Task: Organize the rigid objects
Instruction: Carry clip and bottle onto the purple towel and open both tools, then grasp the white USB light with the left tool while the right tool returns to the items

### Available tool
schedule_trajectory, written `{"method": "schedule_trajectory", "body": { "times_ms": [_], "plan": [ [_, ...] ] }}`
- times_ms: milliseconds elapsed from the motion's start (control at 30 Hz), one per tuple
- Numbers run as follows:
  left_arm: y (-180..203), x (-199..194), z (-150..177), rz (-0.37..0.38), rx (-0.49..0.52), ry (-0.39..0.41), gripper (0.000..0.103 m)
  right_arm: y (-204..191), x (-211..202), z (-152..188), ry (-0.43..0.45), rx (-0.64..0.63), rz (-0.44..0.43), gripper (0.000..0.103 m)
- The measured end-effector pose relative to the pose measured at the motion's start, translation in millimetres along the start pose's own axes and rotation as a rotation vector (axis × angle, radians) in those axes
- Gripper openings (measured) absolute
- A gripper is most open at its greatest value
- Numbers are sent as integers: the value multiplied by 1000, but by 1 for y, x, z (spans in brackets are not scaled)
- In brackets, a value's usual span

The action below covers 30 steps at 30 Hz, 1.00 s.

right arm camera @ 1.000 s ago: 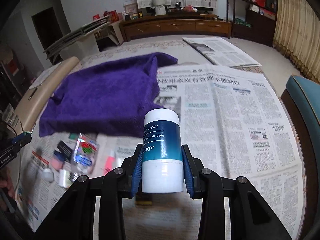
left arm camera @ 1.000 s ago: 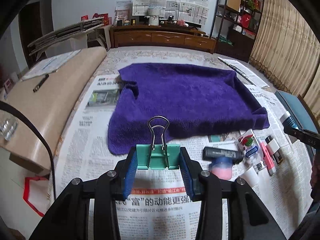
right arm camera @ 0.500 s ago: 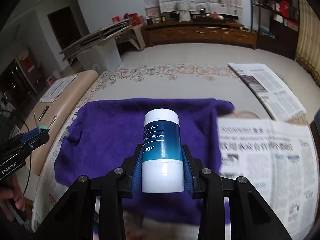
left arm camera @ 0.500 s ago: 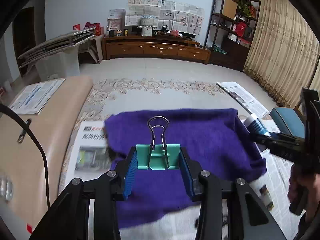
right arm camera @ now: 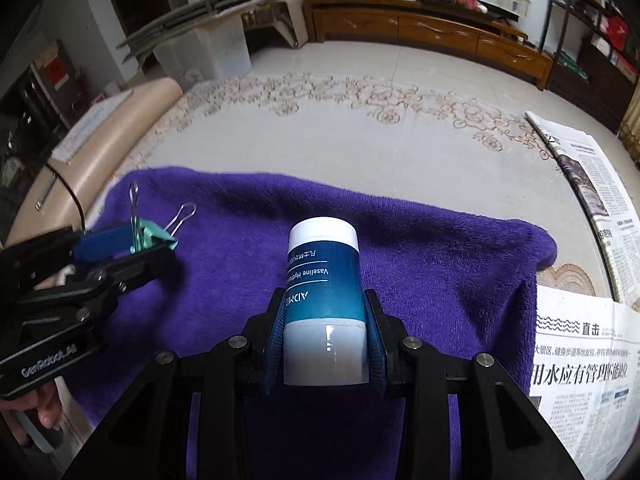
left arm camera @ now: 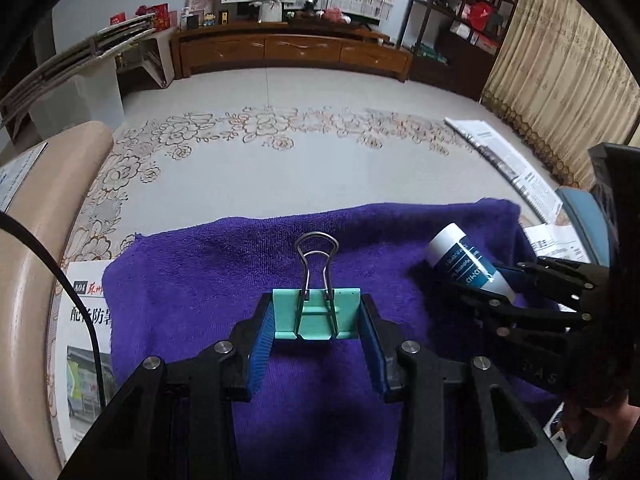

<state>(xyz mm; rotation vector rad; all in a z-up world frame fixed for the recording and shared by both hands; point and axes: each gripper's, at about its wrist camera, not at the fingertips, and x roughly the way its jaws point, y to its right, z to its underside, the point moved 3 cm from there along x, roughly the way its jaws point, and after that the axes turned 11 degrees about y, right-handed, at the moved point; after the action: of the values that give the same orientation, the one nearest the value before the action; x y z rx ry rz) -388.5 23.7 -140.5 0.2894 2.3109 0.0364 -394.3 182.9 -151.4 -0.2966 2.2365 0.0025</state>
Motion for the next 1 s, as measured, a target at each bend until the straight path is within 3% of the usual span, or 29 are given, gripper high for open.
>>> {"method": "schedule_trajectory", "body": {
  "times_ms": [300, 433, 500, 600, 667, 733, 800, 833, 900, 967, 1000],
  "plan": [
    [1, 18, 12, -44, 74, -81, 39, -2, 5, 7, -9, -95, -5, 38],
    [0, 17, 15, -44, 98, -74, 40, -1, 3, 10, -9, -116, -28, 40],
    [1, 16, 17, -56, 119, -85, 44, -1, 2, 11, -18, -124, -40, 43],
    [0, 16, 17, -78, 141, -108, 67, 2, -3, 11, -27, -115, -48, 43],
    [-2, 15, 18, -80, 145, -117, 71, 4, -13, 13, -11, -91, -56, 43],
    [-4, 8, 20, -67, 133, -105, 71, 8, -30, 16, 15, -55, -72, 49],
    [-3, -6, 21, -64, 126, -72, 71, 12, -49, 19, 49, -17, -65, 63],
    [-2, -14, 21, -64, 124, -55, 76, 15, -59, 22, 65, 3, -59, 67],
    [1, -40, 24, -56, 102, -2, 93, 19, -79, 29, 85, 43, -45, 95],
    [5, -64, 29, -36, 81, 26, 103, 22, -102, 41, 107, 74, -27, 102],
    [7, -77, 32, -26, 65, 39, 103, 23, -110, 46, 119, 88, -15, 102]
  ]
}}
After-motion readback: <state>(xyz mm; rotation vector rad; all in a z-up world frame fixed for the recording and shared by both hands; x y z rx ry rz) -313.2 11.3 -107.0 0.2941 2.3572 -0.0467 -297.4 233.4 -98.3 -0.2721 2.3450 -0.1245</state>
